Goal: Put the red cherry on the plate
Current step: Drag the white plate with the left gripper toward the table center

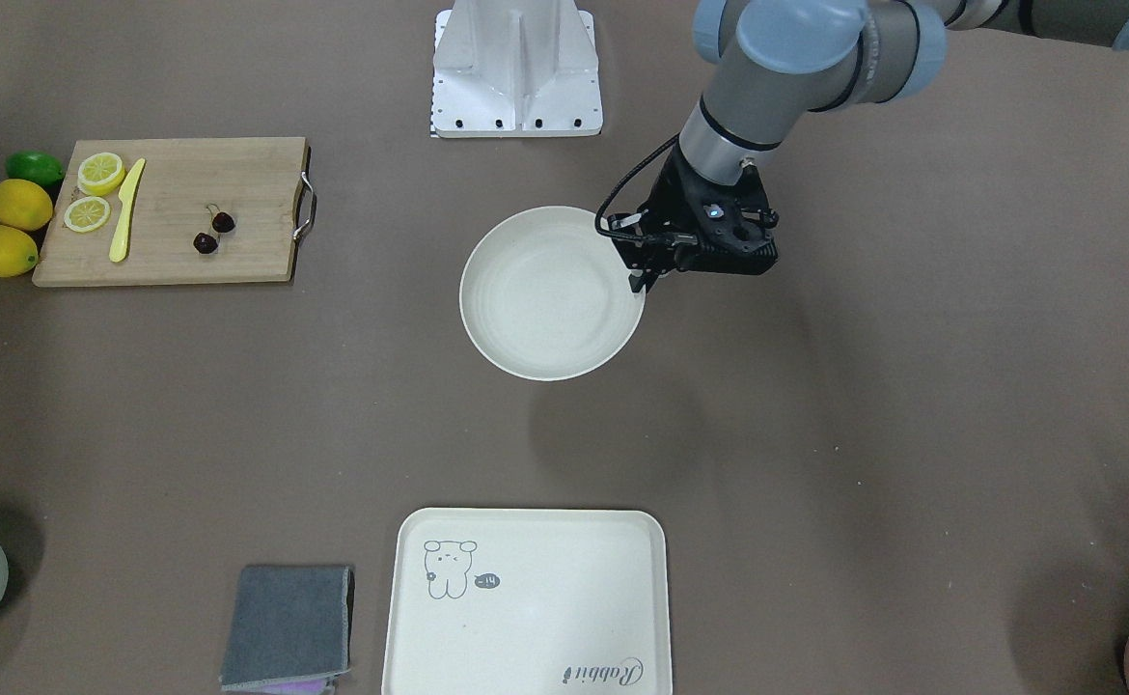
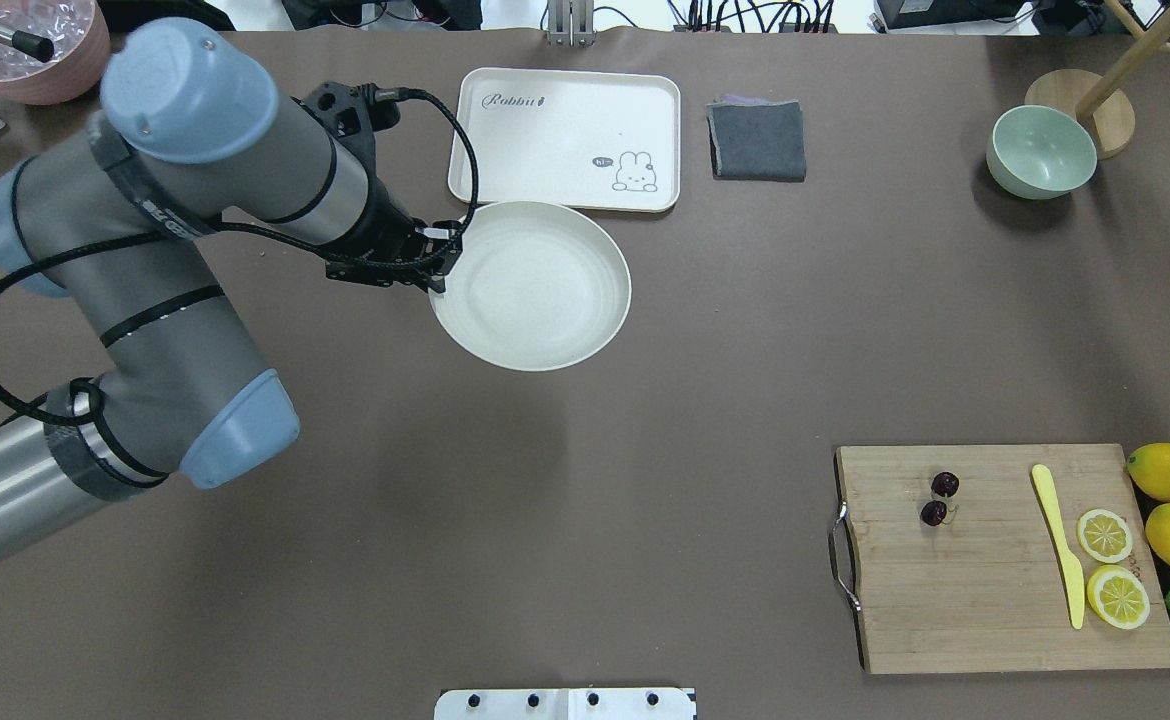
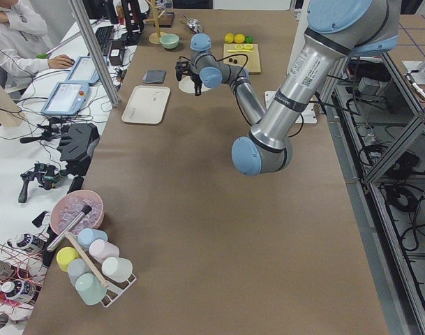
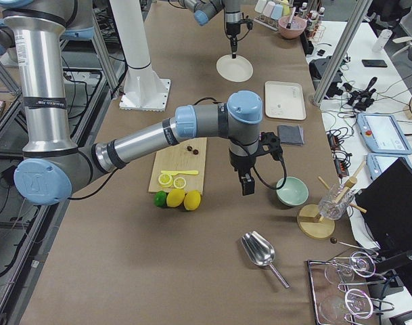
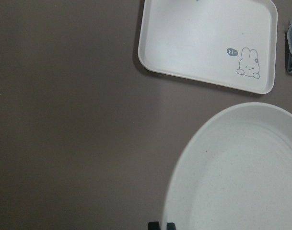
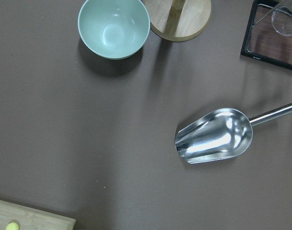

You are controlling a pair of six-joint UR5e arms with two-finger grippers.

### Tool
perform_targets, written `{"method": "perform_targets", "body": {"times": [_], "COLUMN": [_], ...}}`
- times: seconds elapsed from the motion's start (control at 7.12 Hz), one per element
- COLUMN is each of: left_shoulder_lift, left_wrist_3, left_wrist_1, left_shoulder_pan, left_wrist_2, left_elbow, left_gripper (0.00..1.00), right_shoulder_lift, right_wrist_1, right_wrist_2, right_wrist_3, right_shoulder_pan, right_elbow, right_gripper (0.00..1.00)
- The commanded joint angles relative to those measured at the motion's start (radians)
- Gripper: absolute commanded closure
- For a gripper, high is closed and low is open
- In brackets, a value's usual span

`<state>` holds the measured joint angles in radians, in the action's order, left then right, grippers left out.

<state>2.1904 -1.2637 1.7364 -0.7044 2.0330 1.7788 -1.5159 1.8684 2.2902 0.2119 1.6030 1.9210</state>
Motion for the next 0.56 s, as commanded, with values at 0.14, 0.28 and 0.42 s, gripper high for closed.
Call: {"method": "perform_targets", "body": {"times": [0.14,0.28,0.42], "left_shoulder_lift": [-0.004,-0.008,-0.038], "left_wrist_3": [-0.043,-0.040,-0.040], "left_wrist_1": [0.271,0.337,0.418], "left_shoulder_pan": [0.052,0.062,0.091], "left_wrist_2": [-0.051,-0.071,-0.097], "left_elbow": [-0.168,-0.214,-0.248], "left_gripper": [1.00,1.00,1.00], "right_shoulder_lift": [-0.003,-0.003,-0.001], "right_wrist_1": [0.000,0.000,0.000], "right_wrist_2": [0.000,-0.001,-0.001], "right_wrist_3": [0.000,0.000,0.000], "right_shoulder_pan": [0.000,0.000,0.000], "right_elbow": [0.000,0.000,-0.002], "right_gripper": [0.00,0.00,0.00]}}
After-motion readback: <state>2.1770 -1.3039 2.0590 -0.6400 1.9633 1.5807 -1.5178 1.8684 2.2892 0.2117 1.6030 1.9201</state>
